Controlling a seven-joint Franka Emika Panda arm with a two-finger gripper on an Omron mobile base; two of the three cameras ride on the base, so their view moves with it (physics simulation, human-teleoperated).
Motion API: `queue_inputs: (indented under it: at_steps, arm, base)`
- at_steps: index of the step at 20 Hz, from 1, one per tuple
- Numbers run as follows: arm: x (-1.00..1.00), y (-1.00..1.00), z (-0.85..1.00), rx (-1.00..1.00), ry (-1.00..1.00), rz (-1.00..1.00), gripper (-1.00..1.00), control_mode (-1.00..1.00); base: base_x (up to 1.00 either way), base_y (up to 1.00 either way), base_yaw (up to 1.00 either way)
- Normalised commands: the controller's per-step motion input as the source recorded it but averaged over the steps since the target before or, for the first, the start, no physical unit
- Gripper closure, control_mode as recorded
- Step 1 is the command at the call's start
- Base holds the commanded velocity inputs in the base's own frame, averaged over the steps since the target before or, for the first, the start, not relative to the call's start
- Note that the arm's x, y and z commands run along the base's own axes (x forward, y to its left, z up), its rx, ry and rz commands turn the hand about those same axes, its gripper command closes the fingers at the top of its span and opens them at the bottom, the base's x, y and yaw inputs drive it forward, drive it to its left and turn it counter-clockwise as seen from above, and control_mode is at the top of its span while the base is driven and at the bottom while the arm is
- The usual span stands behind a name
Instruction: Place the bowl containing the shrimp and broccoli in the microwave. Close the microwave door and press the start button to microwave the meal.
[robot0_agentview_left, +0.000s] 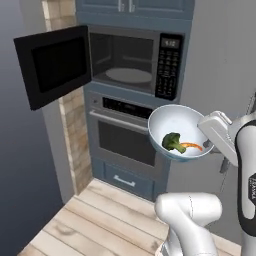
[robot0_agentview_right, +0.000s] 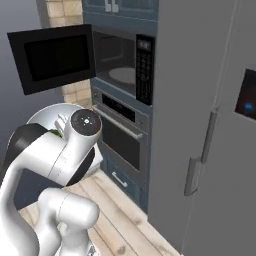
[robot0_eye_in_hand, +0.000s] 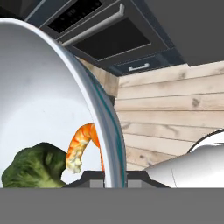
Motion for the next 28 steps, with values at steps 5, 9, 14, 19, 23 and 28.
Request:
queue_inputs:
  at_steps: [5, 9, 14, 19, 23, 28]
  arm:
    - [0.0, 0.0, 0.0, 0.0, 0.0, 0.0, 1.0, 1.0]
    - [0.0, 0.0, 0.0, 0.0, 0.0, 0.0, 1.0, 1.0]
    - [0.0, 0.0, 0.0, 0.0, 0.0, 0.0, 1.0, 1.0]
    - [0.0, 0.0, 0.0, 0.0, 0.0, 0.0, 1.0, 1.0]
    - [0.0, 0.0, 0.0, 0.0, 0.0, 0.0, 1.0, 1.0]
    - [0.0, 0.0, 0.0, 0.0, 0.0, 0.0, 1.0, 1.0]
  base:
    - [0.77, 0.85, -0.37]
    - [0.64, 0.75, -0.34]
    - [0.59, 0.6, -0.31]
    - [0.5, 0.26, -0.27]
    - [0.51, 0.19, -0.26]
    - [0.51, 0.25, -0.21]
